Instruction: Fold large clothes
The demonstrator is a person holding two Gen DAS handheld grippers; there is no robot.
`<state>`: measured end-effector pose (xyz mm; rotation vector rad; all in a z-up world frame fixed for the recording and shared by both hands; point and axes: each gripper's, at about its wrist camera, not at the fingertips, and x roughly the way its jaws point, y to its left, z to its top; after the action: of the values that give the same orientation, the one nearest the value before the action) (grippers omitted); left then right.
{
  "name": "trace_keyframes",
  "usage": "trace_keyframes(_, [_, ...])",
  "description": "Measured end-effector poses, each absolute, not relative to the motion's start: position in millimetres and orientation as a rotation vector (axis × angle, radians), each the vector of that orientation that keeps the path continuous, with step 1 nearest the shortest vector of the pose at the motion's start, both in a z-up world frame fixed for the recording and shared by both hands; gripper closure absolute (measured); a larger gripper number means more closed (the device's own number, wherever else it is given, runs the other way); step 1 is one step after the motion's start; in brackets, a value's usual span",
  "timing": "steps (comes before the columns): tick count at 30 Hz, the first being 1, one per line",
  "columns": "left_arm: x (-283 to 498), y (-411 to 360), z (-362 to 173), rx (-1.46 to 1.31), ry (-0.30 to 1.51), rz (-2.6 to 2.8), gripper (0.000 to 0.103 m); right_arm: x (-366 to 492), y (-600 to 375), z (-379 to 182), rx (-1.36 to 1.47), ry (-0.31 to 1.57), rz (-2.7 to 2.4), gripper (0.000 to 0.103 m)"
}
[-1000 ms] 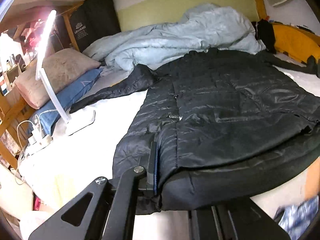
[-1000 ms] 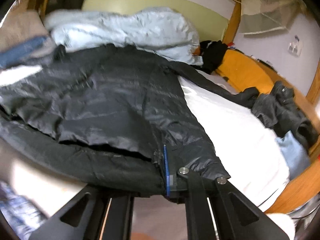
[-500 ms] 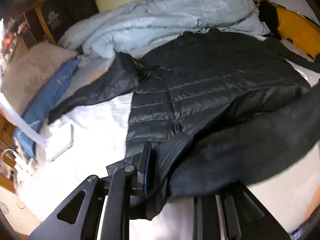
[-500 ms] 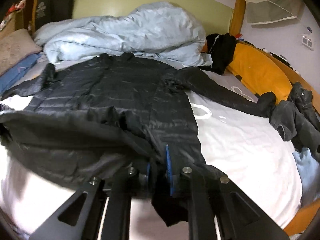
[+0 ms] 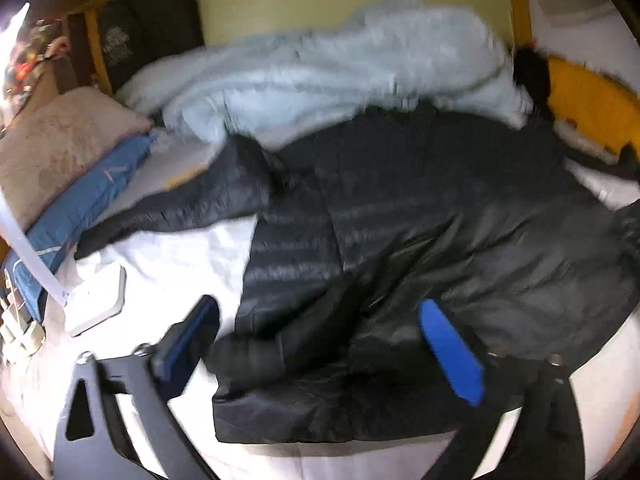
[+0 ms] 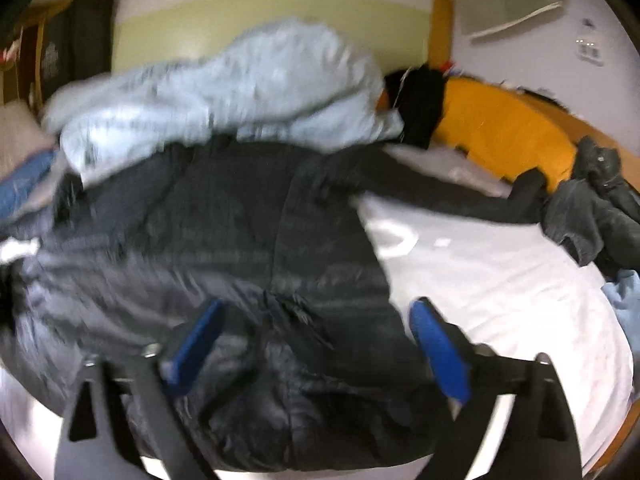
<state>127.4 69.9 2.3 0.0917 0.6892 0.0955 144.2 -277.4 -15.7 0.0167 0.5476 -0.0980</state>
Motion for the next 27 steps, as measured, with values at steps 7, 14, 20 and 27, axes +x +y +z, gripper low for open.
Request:
trace_keyframes(7, [108.1, 58.9, 16.6, 0.064, 0.635, 0.007, 0.0, 131.7, -275.2, -10.6, 0.087, 0.621, 0.095, 0.0])
trace_keyframes(14, [137.6, 52.2, -34.1, 0.063, 0.884, 0.005, 0.0, 157.4, -257.8, -59.6, 0.014, 0.876, 0.113, 0.0])
trace_keyframes(20, [146.5, 71.7, -66.0, -0.089, 1.033, 0.057, 0.0, 172.5, -261.6, -76.8, -0.034, 0.933, 0.032, 0.0])
trace_keyframes(27, [134.5, 69.5, -63.0, -0.075, 1.026, 0.082, 0.0, 170.8, -267.5, -80.1, -0.027, 0.961, 0.0, 0.0])
